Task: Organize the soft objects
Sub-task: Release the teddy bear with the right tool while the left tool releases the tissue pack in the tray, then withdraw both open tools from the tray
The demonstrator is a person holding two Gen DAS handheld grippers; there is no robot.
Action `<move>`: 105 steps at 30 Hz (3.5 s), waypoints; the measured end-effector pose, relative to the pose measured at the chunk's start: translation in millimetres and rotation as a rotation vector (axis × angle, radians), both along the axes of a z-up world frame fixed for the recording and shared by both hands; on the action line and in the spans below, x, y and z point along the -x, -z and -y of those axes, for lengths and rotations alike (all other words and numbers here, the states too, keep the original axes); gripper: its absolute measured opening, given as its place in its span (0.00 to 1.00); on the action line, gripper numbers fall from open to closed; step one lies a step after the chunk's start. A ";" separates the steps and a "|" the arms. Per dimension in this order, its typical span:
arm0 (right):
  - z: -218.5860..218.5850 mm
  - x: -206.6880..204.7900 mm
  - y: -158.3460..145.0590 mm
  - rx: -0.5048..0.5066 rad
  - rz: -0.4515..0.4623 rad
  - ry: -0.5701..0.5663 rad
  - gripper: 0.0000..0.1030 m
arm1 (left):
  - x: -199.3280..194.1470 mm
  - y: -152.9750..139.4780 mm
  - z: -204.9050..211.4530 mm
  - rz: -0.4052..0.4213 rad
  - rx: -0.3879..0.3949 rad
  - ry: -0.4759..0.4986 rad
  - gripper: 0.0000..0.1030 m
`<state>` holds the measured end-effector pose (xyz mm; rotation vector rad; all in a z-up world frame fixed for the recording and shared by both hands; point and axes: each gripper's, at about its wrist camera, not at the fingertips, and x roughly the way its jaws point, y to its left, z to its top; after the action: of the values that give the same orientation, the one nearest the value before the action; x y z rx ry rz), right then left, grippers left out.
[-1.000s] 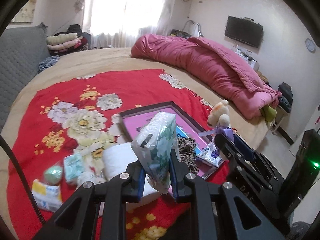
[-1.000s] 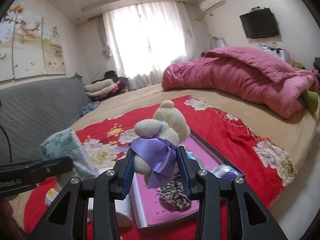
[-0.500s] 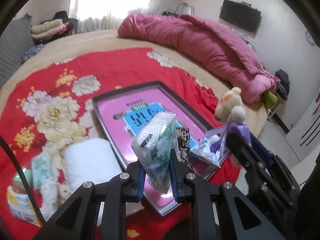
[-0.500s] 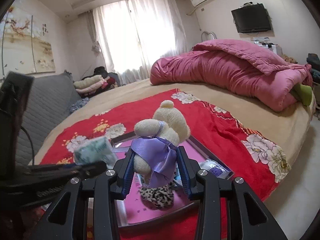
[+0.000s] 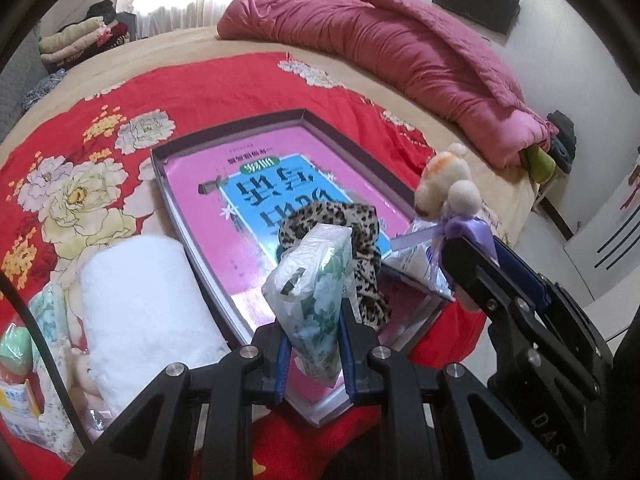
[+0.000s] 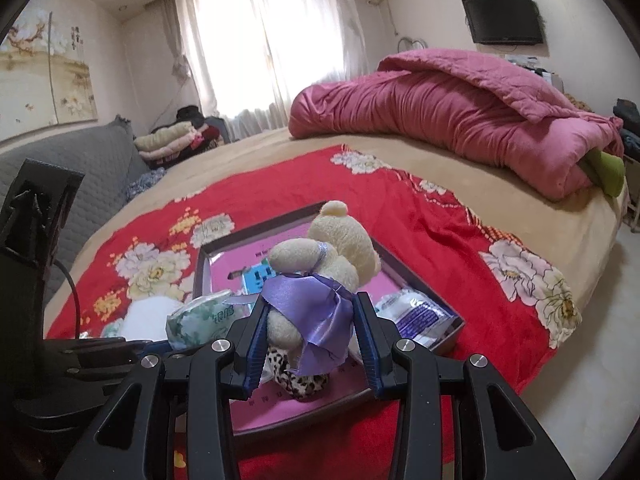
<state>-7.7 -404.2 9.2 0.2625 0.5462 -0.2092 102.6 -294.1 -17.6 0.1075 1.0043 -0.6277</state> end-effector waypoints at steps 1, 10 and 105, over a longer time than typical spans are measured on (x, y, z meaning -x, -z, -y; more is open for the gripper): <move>0.3 -1.7 1.5 -0.001 -0.008 -0.002 0.40 | -0.6 1.6 0.1 -0.004 -0.007 0.005 0.21; 2.9 -14.5 16.3 -0.023 -0.087 -0.039 0.40 | -0.4 7.8 -1.1 -0.047 -0.053 0.034 0.21; 17.7 -6.4 13.7 -0.038 -0.033 0.034 0.71 | 26.5 -20.0 -39.1 -0.004 -0.038 -0.060 0.58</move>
<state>-1.3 -421.9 -4.5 0.3055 0.5790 -0.2363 76.1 -255.1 2.3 0.1093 1.0201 -0.5546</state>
